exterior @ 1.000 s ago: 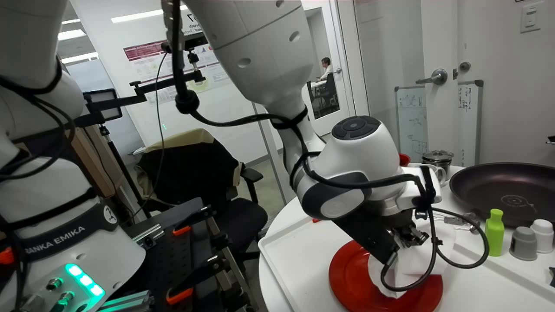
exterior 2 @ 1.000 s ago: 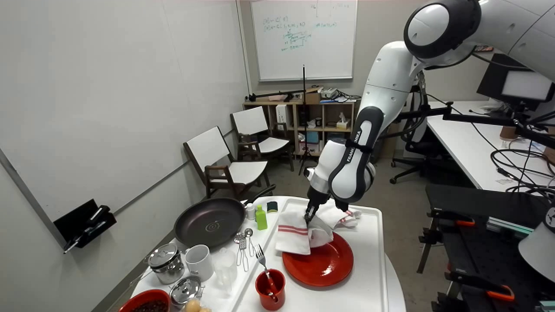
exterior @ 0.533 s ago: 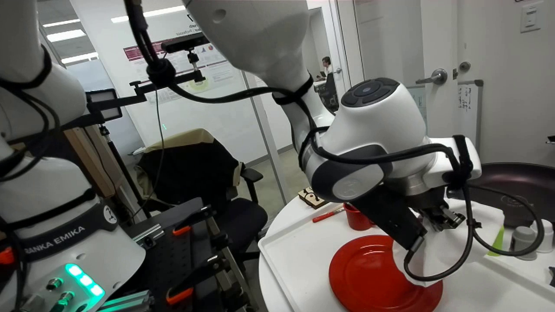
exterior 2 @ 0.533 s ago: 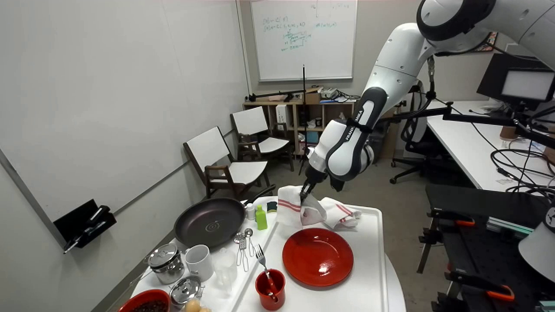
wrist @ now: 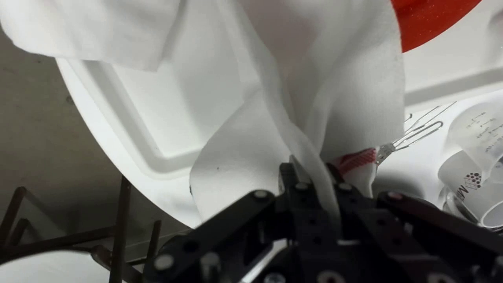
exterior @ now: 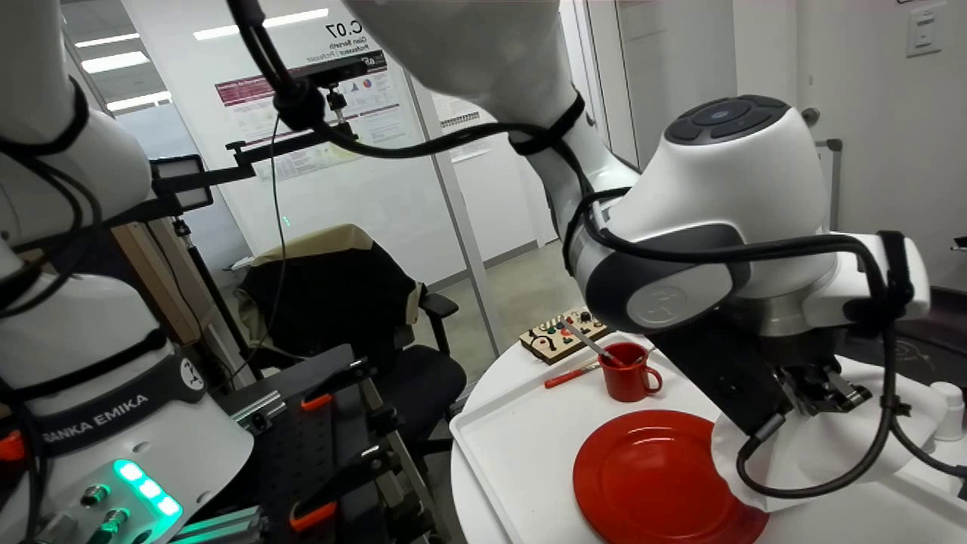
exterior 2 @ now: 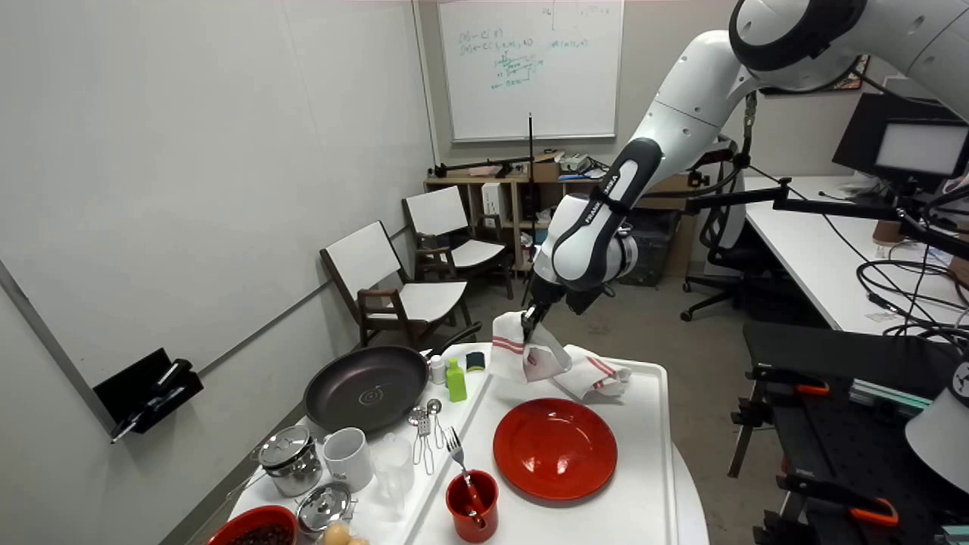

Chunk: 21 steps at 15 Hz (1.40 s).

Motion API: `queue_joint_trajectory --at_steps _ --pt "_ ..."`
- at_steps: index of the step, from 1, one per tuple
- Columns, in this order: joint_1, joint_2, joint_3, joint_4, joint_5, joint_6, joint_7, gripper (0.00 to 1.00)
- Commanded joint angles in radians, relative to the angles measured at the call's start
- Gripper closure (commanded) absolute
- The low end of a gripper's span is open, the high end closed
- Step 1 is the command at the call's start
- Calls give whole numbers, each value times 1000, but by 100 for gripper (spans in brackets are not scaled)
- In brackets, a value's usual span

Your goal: Wipe the red plate with the towel on the left, and then shift the red cup to the rear

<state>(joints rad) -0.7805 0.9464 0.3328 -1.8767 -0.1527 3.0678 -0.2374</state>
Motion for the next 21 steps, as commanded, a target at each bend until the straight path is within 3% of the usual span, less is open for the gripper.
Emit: queue_joint_trajectory --at_steps 1,11,19,20,21 --pt "33 35 -27 120 95 -143 10 99" --pt "214 157 -222 405 267 -440 105 99" --pt "297 252 -318 560 323 -550 181 99" --pt "300 259 -323 572 326 -557 187 69" --pt "302 266 -327 585 328 -564 193 68"
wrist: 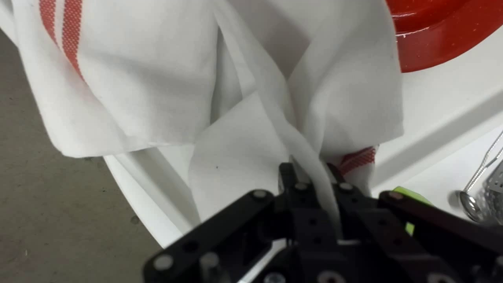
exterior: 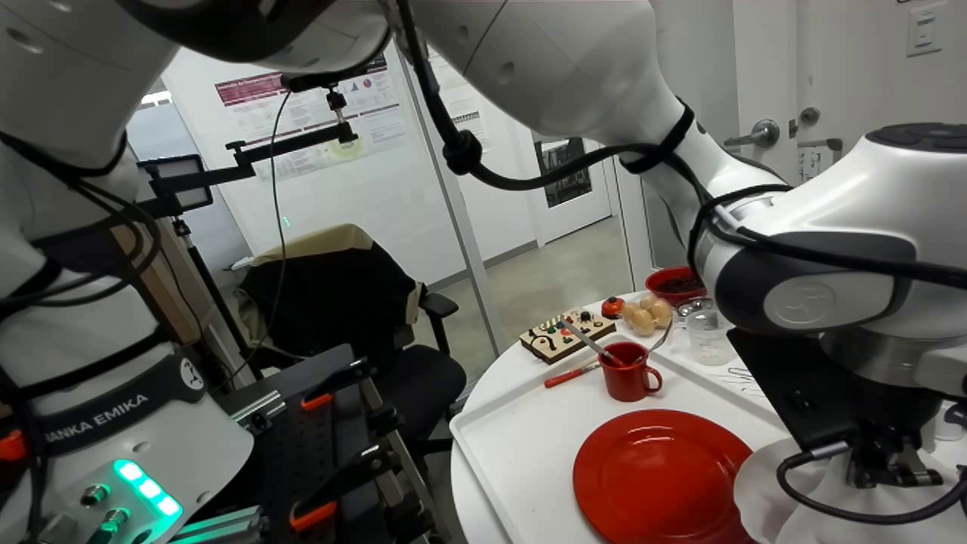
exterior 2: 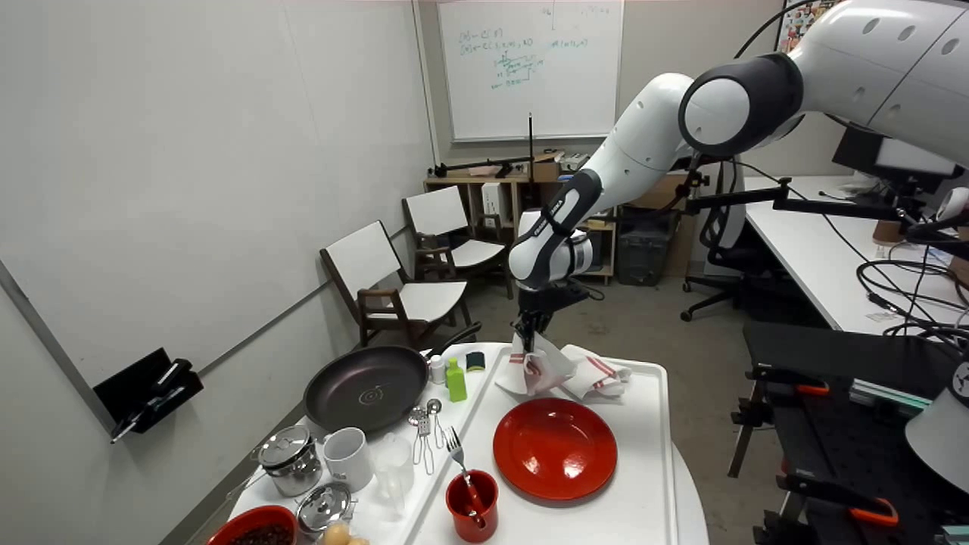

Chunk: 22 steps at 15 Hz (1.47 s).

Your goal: Wipe the red plate with the towel on the left, and then shift the red cup to the rear

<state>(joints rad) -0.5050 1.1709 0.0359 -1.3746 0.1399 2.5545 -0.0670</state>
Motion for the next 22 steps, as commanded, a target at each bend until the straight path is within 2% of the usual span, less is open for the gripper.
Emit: queue_joint_trajectory --at_steps 1,6,8,10,15,16,22 --pt "27 48 -33 93 38 -57 27 62" --pt "29 67 -36 123 44 -63 26 26" --pt "23 53 -23 101 49 -41 8 11" --pt "16 24 -5 63 55 -16 -16 0" --pt "-10 -81 68 -95 27 134 -87 0" --pt "0 -98 66 -125 49 163 -123 0" --pt "-2 -210 133 -355 19 343 -231 0"
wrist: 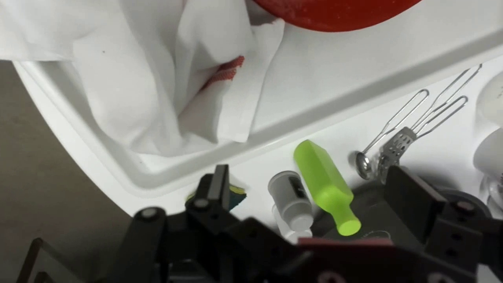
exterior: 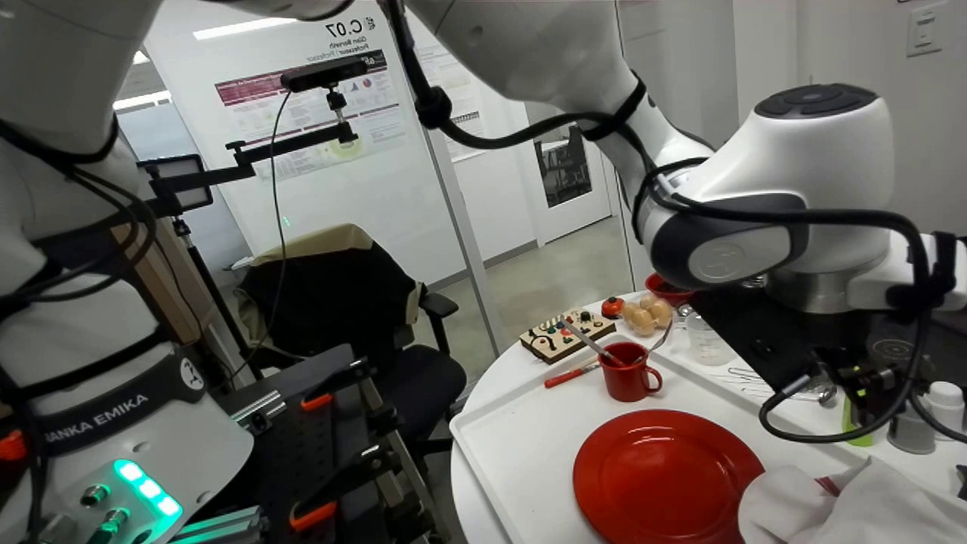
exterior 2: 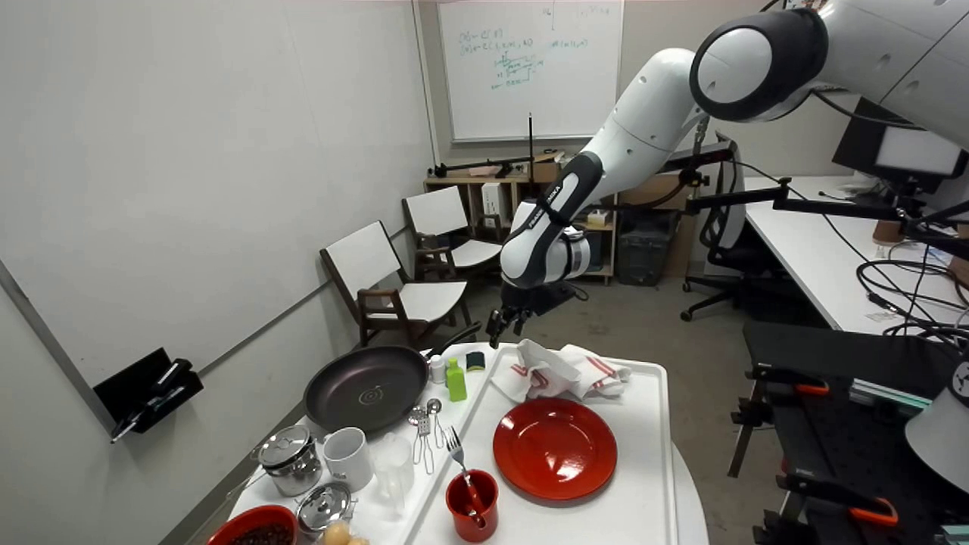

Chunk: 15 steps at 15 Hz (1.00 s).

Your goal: Wipe the red plate with the towel on the left, and then shift the red cup to the rear

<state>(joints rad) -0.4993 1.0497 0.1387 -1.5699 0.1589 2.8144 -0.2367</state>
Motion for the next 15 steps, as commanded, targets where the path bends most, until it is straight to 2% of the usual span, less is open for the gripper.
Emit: queue_joint_trajectory --at_steps 1,7,15 --pt "-4 -104 36 -196 -9 107 -73 0" --pt "6 -193 66 -401 -73 234 -119 0" --pt "69 -288 53 -650 -233 403 -96 0"
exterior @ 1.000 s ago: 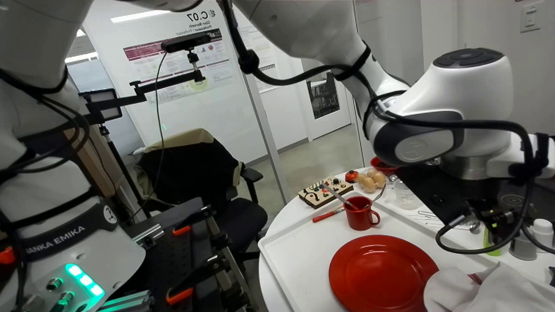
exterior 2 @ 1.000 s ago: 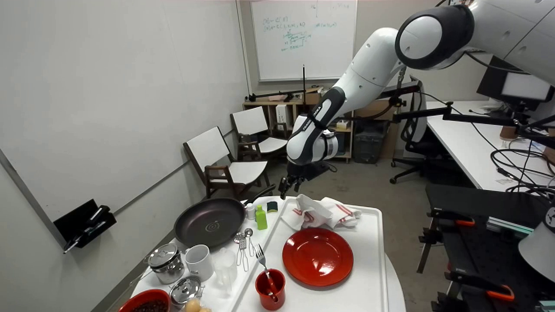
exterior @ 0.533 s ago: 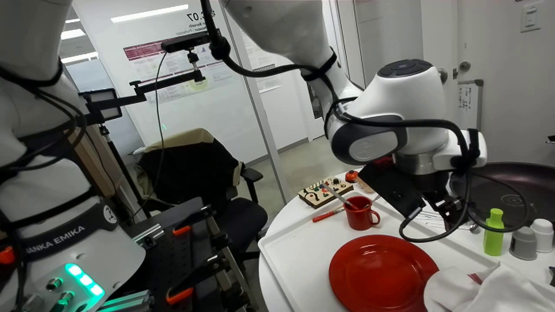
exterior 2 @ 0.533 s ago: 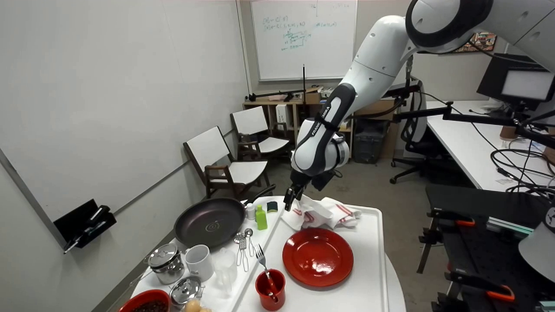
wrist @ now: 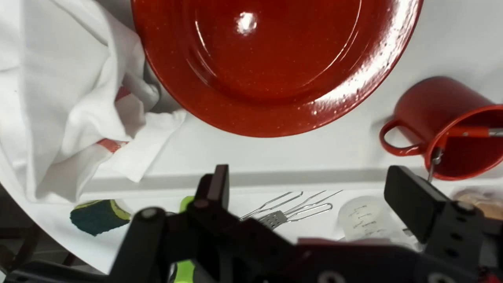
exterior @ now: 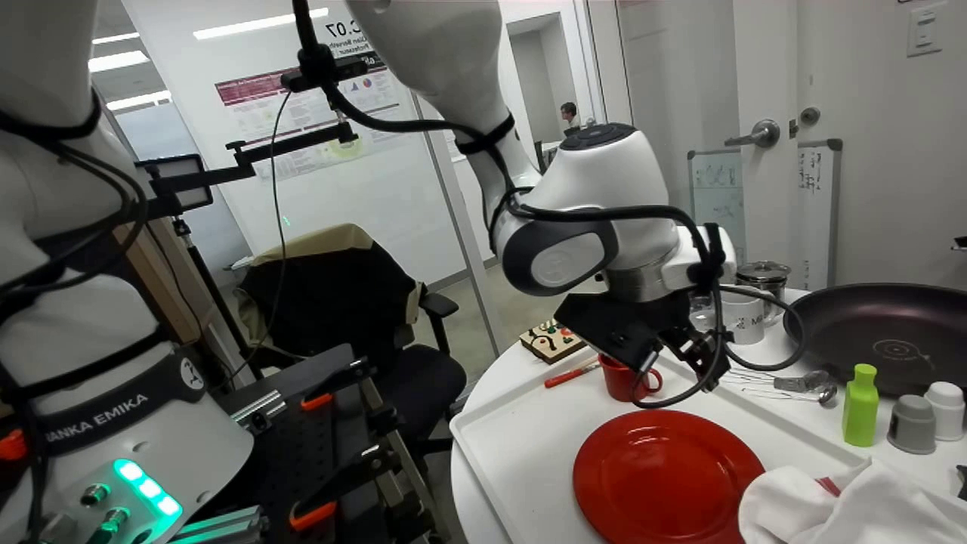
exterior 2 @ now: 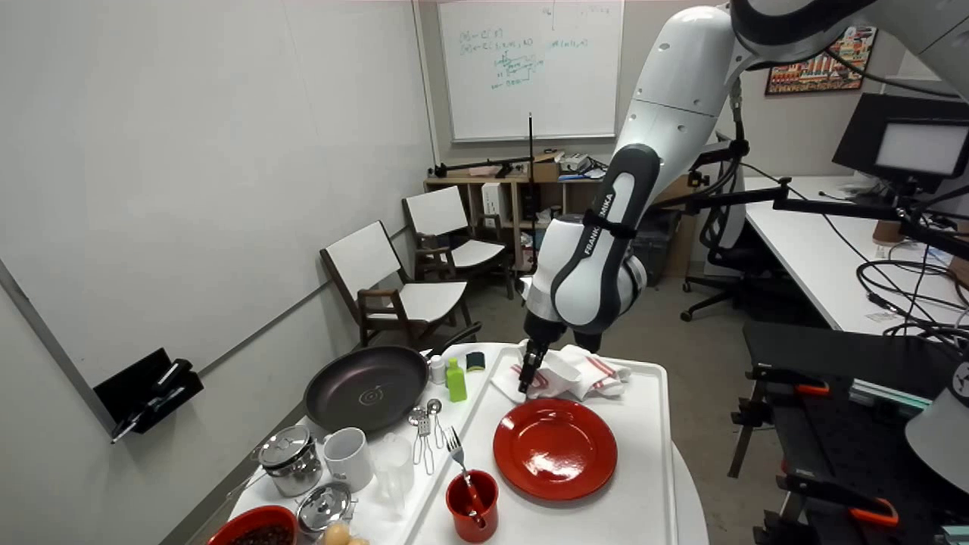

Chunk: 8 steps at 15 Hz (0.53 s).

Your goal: Wipe the red plate with the towel on the left, and then shift the red cup to the rear

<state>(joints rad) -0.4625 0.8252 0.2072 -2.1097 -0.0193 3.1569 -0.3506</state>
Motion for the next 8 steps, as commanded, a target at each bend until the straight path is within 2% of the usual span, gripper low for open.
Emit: queue_joint_trajectory --at_steps 1,6,8 --pt "38 -71 -14 -132 -73 76 21 0" --pt "110 -94 -34 -219 -140 126 37 0" --pt "171 -113 -64 -243 -141 97 54 0"
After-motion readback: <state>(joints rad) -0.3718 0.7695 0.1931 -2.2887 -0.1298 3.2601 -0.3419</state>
